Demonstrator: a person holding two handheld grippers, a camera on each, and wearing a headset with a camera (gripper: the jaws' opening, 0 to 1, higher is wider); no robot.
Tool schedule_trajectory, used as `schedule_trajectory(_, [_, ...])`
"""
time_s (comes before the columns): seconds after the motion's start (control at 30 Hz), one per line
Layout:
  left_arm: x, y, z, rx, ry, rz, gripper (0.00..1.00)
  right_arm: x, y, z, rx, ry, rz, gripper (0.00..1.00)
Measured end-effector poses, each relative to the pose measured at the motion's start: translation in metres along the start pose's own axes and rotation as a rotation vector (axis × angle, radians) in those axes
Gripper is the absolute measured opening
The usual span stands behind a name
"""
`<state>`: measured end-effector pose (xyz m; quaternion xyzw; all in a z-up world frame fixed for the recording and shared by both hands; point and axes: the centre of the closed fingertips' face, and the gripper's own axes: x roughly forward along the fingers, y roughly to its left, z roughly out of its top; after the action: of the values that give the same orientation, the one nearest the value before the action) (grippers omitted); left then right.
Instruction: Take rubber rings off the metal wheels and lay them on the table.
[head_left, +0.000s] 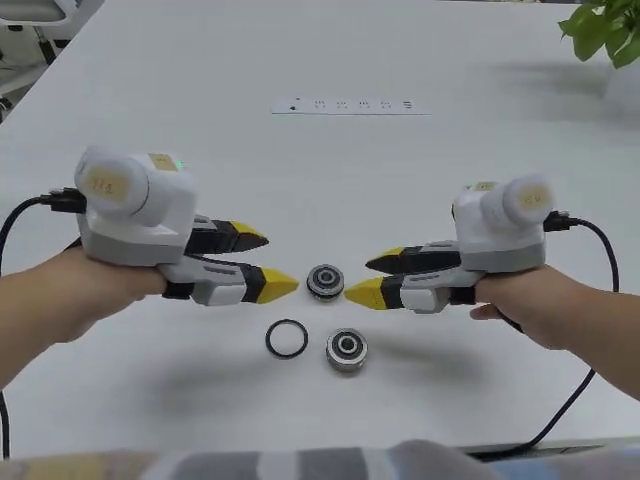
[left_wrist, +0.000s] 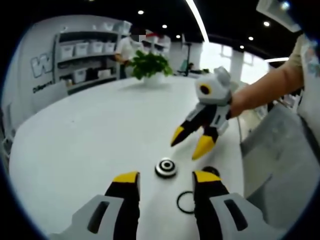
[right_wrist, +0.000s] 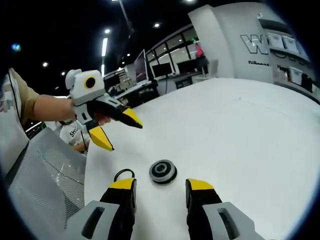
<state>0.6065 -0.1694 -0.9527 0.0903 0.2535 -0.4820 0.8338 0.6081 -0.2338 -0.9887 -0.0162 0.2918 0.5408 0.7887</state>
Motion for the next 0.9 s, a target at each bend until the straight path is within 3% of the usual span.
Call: schedule_trajectory(0.9, [0.047, -0.008, -0.010, 0.025, 0.063, -0.049, 0.32, 0.005, -0.006, -0.007, -0.016, 0.007, -0.003, 0.37])
